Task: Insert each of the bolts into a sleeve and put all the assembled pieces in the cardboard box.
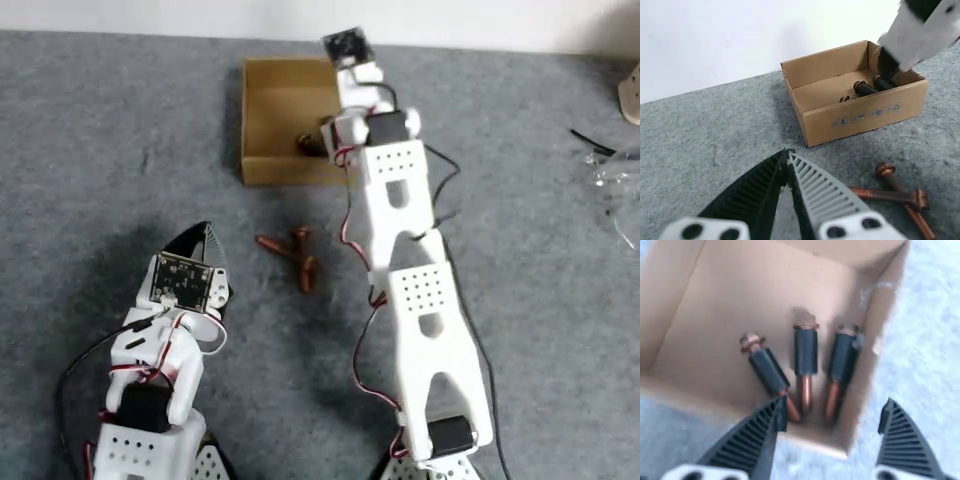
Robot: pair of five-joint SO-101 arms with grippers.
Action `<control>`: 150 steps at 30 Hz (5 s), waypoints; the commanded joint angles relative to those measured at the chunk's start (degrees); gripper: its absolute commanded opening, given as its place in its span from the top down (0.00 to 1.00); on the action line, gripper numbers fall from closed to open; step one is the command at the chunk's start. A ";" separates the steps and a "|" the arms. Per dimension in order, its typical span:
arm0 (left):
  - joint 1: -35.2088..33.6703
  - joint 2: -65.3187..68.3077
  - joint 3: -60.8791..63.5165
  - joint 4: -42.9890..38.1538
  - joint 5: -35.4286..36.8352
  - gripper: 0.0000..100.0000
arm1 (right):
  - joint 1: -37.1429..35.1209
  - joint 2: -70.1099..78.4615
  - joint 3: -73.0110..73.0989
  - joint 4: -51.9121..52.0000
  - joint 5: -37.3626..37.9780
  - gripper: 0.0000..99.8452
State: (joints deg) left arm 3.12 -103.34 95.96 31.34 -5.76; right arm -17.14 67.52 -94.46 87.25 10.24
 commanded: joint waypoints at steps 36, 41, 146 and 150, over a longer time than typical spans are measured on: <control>-1.54 -0.13 1.27 -2.46 0.00 0.99 | -10.59 -49.71 19.38 13.93 -0.53 0.73; -1.54 -0.13 1.27 -2.64 0.00 0.99 | -14.64 -62.46 40.84 13.76 -0.62 0.73; -34.59 -0.66 -5.85 -3.34 15.21 0.99 | -35.74 -35.65 81.19 -25.89 -12.31 1.00; -34.51 -0.66 -5.67 -3.43 15.21 0.99 | -35.82 -39.25 80.57 -25.01 -12.31 1.00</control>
State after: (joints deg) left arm -32.31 -103.43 90.42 29.32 9.27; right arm -52.48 32.62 -12.53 60.53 -1.63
